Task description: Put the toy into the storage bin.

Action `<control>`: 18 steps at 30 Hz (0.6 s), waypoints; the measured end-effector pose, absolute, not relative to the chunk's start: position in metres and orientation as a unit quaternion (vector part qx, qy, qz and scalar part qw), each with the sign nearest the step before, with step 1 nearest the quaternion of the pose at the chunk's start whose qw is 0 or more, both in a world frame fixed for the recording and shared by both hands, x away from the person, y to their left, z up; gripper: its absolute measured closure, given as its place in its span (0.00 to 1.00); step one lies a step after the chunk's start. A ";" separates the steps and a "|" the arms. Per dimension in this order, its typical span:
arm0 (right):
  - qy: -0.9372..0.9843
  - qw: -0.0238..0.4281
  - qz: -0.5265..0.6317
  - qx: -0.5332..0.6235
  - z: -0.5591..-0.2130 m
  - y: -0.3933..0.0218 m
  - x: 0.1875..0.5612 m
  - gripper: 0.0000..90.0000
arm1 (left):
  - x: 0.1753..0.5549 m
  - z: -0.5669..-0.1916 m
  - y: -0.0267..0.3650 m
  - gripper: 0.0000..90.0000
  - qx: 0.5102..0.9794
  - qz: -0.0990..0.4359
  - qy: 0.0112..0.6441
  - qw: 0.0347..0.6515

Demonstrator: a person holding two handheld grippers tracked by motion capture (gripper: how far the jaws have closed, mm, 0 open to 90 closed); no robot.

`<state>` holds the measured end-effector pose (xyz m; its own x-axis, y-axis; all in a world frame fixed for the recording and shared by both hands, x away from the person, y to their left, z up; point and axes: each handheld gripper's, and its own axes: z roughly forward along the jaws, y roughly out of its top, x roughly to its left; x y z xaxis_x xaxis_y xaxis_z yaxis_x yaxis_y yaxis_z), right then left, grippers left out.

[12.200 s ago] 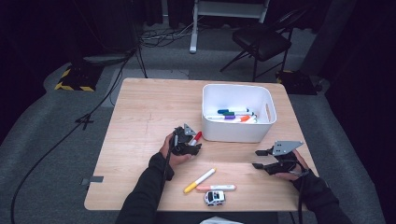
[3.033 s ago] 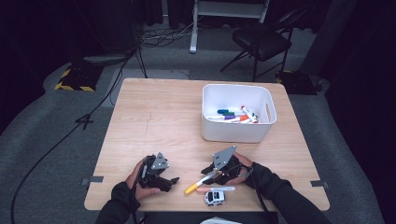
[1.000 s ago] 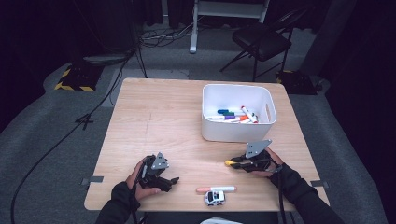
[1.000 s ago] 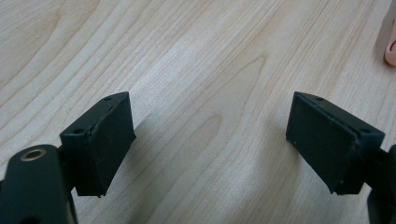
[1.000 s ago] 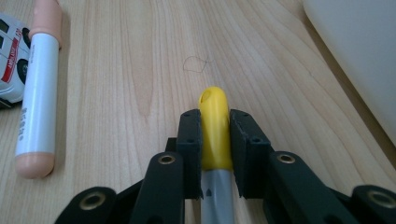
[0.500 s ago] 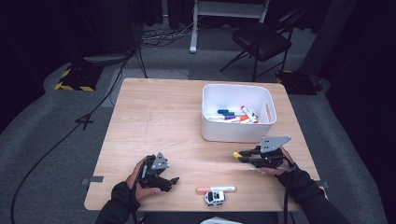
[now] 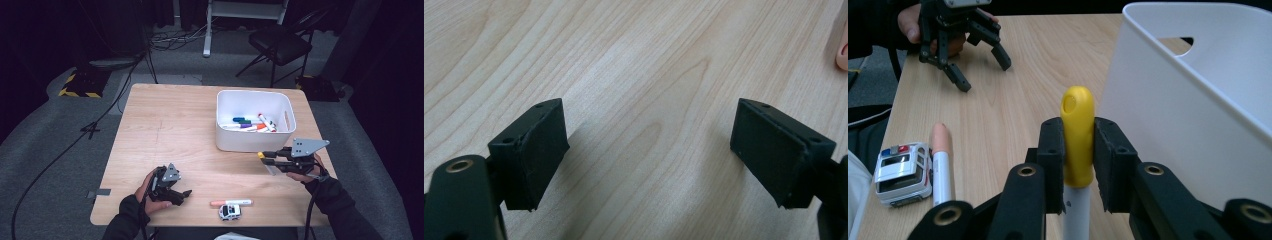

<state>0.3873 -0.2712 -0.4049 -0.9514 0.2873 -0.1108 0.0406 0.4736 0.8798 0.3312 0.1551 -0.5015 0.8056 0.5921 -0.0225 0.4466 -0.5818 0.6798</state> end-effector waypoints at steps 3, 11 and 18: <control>0.847 0.132 0.506 0.092 -0.393 -0.273 0.388 0.84 | 0.331 -0.501 0.155 0.17 0.883 0.104 0.294 0.350; 0.837 0.154 0.518 0.088 -0.355 -0.280 0.390 0.84 | 0.331 -0.501 0.155 0.17 0.883 0.105 0.294 0.350; 0.829 0.160 0.527 0.096 -0.329 -0.285 0.397 0.84 | 0.331 -0.502 0.155 0.17 0.882 0.105 0.295 0.351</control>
